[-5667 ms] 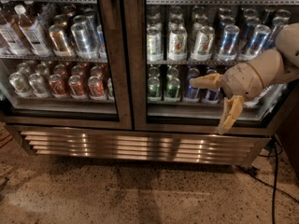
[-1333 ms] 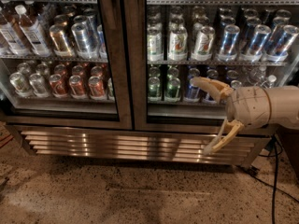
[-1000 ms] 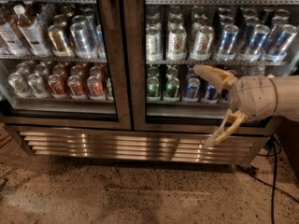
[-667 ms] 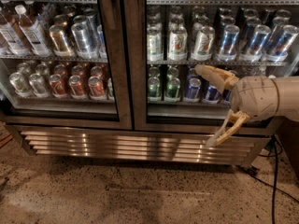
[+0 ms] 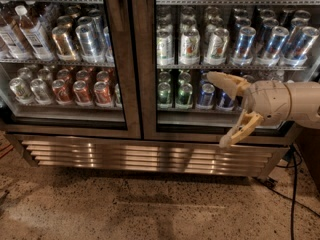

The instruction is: Open right fridge door

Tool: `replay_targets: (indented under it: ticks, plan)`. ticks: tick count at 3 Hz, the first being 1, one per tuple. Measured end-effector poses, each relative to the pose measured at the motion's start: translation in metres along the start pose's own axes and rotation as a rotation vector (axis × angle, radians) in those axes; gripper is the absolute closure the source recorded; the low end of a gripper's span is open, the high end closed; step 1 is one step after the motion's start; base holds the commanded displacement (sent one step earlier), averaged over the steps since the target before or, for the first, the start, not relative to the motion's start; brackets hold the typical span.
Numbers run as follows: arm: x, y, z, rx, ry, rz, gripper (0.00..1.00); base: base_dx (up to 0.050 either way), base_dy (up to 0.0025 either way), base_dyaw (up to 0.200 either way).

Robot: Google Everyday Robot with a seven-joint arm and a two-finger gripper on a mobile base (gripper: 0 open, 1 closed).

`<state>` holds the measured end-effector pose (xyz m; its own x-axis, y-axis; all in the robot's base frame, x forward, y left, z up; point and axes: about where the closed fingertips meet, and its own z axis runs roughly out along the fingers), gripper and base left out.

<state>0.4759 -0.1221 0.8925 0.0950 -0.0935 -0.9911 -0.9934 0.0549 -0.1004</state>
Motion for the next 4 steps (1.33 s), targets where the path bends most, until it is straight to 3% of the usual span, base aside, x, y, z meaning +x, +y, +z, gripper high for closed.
replay_targets:
  ticks: [1,2,3,4]
  plan:
    - [0.0000,0.0000,0.0000,0.000,0.000,0.000,0.00,0.042,0.00231,0.107]
    - [0.0000,0.0000,0.0000,0.000,0.000,0.000,0.00,0.041,-0.00219,-0.118]
    - [0.0000,0.0000,0.0000,0.000,0.000,0.000,0.00,0.033,0.00243,0.149]
    - [-0.0001,-0.0001,0.0000,0.000,0.000,0.000,0.00,0.000,0.00000,0.000]
